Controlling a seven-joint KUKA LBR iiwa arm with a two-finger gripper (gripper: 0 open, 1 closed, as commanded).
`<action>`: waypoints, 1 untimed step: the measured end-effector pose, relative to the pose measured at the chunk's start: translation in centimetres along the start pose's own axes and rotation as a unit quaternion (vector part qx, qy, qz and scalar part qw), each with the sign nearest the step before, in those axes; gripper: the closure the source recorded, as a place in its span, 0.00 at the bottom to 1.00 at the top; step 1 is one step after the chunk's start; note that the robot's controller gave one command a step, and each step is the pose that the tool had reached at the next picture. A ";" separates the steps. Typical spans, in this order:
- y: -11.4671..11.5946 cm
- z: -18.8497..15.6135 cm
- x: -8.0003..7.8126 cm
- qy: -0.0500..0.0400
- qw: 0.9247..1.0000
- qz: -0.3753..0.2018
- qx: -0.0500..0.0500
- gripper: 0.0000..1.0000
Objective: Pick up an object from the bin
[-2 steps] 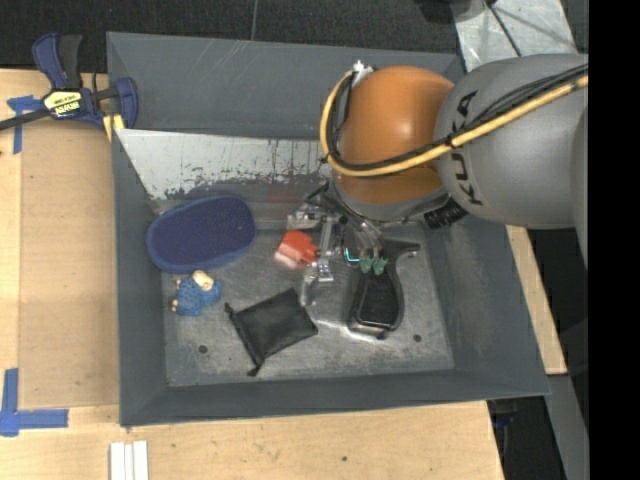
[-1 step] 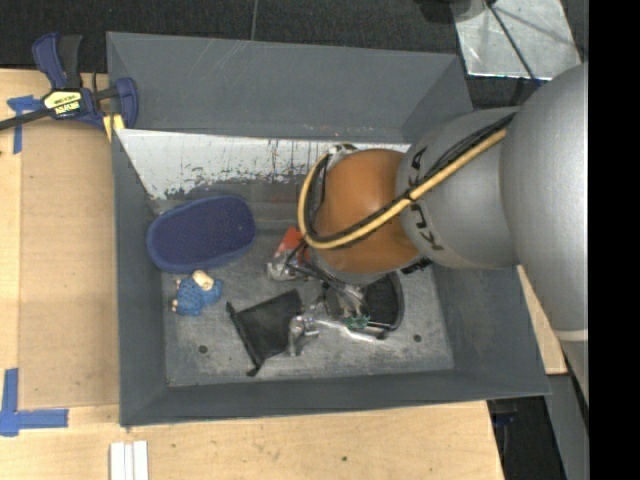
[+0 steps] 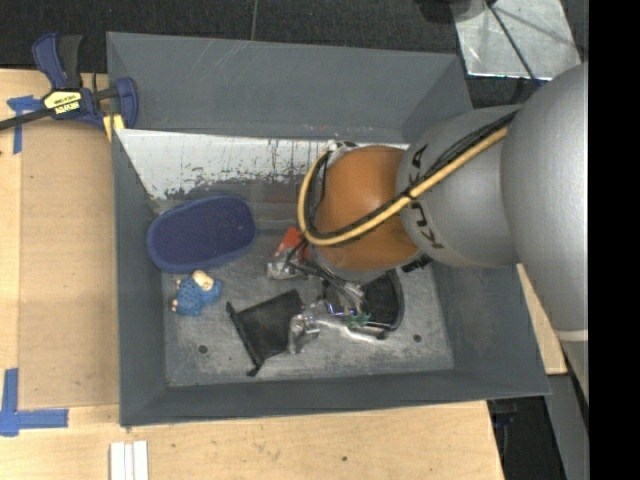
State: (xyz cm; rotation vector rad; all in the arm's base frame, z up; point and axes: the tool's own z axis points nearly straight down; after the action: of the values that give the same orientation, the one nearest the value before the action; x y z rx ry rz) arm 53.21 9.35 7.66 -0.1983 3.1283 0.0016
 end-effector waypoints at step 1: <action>0.0 -0.1 -0.1 0.000 1.000 0.001 0.000 0.00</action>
Offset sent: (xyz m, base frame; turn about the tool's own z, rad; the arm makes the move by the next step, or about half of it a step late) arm 0.0000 0.0000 0.0000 0.0000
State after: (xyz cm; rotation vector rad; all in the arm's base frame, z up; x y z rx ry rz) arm 53.35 9.32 7.80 -0.1955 3.1285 0.0024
